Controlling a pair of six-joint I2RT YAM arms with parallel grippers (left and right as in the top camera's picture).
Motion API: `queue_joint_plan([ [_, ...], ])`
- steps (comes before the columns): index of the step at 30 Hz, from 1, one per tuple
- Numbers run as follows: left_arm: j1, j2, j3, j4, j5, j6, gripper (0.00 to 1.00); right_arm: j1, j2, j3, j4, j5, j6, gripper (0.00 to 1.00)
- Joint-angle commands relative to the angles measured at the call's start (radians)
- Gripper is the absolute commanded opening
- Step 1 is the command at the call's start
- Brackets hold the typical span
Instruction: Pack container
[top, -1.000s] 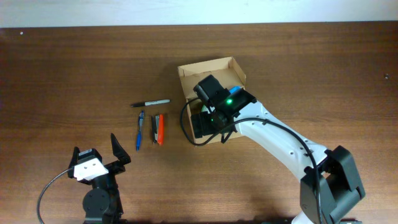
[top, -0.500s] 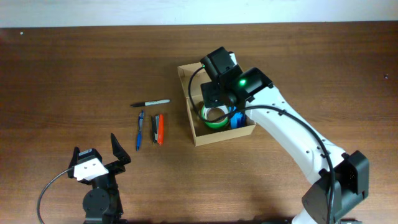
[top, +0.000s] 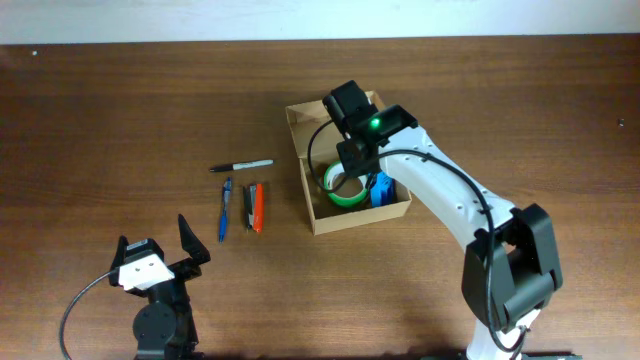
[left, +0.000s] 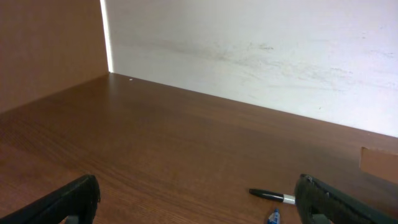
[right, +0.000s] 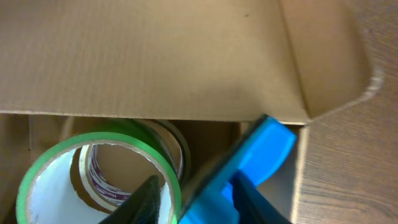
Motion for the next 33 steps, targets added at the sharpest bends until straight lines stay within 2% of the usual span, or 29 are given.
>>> queue_joint_plan([
  [1, 0.005, -0.006, -0.003, -0.005, 0.010, 0.005, 1.00, -0.004, 0.005, -0.002, 0.010, -0.021, -0.012, 0.41],
  [6, 0.005, -0.006, -0.003, -0.005, 0.011, 0.005, 1.00, -0.004, 0.017, -0.003, 0.023, -0.021, -0.012, 0.41],
  [7, 0.005, -0.006, -0.003, -0.005, 0.011, 0.005, 1.00, -0.004, 0.024, -0.003, 0.022, -0.021, -0.013, 0.39],
  [8, 0.005, -0.006, -0.003, -0.005, 0.011, 0.005, 1.00, -0.004, 0.027, -0.003, 0.021, -0.021, -0.013, 0.34],
  [11, 0.005, -0.006, -0.003, -0.005, 0.011, 0.005, 1.00, -0.004, 0.033, -0.004, 0.009, -0.029, -0.042, 0.10],
  [13, 0.005, -0.006, -0.003, -0.005, 0.011, 0.005, 1.00, -0.002, 0.033, -0.004, -0.005, -0.034, -0.050, 0.04],
  [22, 0.005, -0.006, -0.003, -0.005, 0.011, 0.005, 1.00, -0.003, 0.033, -0.004, -0.078, -0.160, -0.048, 0.04],
  [23, 0.005, -0.006, -0.003, -0.005, 0.011, 0.005, 1.00, -0.003, 0.033, -0.004, -0.082, -0.160, -0.044, 0.20],
  [24, 0.005, -0.006, -0.003, -0.005, 0.011, 0.005, 1.00, -0.003, 0.033, -0.004, -0.090, -0.161, -0.044, 0.50],
  [26, 0.005, -0.006, -0.003, -0.005, 0.011, 0.005, 1.00, -0.003, 0.033, -0.004, -0.097, -0.160, -0.045, 0.68],
  [29, 0.005, -0.006, -0.003, -0.005, 0.011, 0.005, 1.00, -0.003, 0.032, -0.004, -0.100, -0.160, -0.045, 0.88],
  [33, 0.005, -0.006, -0.003, -0.005, 0.011, 0.005, 1.00, -0.002, 0.027, 0.022, -0.100, -0.160, -0.045, 0.96],
])
